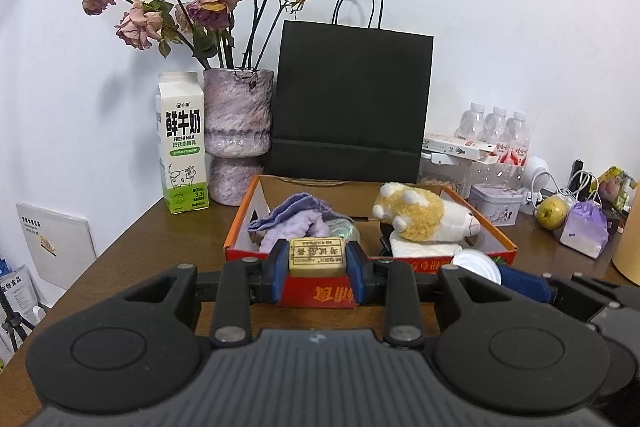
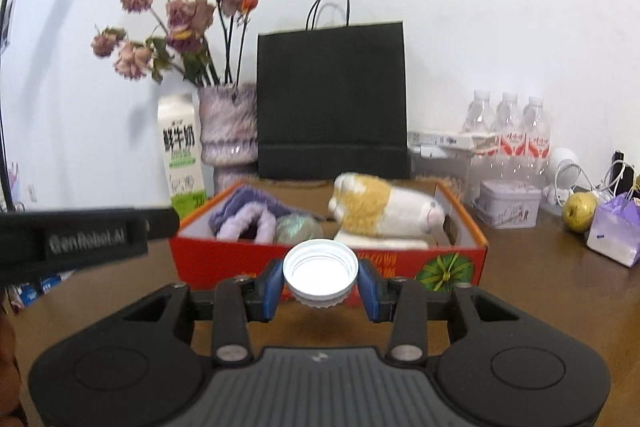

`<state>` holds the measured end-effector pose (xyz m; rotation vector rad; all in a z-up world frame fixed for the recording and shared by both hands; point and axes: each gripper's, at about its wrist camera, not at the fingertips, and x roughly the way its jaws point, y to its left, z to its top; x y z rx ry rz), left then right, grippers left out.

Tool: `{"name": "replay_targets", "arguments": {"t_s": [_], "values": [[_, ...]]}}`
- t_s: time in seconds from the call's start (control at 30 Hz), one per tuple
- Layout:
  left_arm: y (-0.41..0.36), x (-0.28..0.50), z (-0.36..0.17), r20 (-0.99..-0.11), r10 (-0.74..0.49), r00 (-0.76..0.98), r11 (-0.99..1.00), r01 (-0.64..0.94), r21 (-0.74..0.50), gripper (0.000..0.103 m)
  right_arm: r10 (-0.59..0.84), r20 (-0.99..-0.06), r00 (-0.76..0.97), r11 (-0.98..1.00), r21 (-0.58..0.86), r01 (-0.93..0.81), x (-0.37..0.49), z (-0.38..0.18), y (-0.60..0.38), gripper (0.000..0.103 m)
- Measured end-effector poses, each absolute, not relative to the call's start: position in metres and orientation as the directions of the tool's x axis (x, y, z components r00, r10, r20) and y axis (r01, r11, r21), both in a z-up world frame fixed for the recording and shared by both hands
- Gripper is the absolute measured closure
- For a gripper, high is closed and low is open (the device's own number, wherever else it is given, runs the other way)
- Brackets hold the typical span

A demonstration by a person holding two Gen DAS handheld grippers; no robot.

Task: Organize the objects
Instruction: 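Carry the soap bar and bottle cap into the box and open both tools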

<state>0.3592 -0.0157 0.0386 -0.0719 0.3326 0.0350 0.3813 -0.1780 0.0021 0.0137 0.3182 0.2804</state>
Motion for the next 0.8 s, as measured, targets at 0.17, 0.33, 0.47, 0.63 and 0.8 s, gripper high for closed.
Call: {"name": "replay_targets", "arguments": {"t_s": [0.17, 0.33, 0.47, 0.63, 0.8], "values": [[-0.017, 0.371, 0.042, -0.321, 0.040, 0.946, 0.996, -0.065, -0.068, 0.072, 0.286, -0.269, 0.920, 0.958, 0.061, -0.280, 0.395, 0.014, -0.180, 0.064], [-0.014, 0.389, 0.045, -0.323, 0.054, 0.945, 0.993, -0.086, -0.085, 0.072, 0.293, -0.250, 0.923, 0.956, 0.047, -0.291, 0.409, 0.018, -0.179, 0.064], [-0.015, 0.403, 0.047, -0.318, 0.060, 0.946, 0.991, -0.094, -0.094, 0.072, 0.299, -0.248, 0.921, 0.953, 0.036, -0.300, 0.421, 0.019, -0.176, 0.064], [-0.015, 0.421, 0.047, -0.324, 0.068, 0.944, 0.990, -0.104, -0.095, 0.072, 0.304, -0.251, 0.919, 0.951, 0.016, -0.310, 0.437, 0.018, -0.171, 0.064], [-0.013, 0.438, 0.047, -0.327, 0.070, 0.943, 0.990, -0.105, -0.091, 0.072, 0.308, -0.251, 0.918, 0.948, 0.001, -0.318, 0.453, 0.018, -0.166, 0.064]]}}
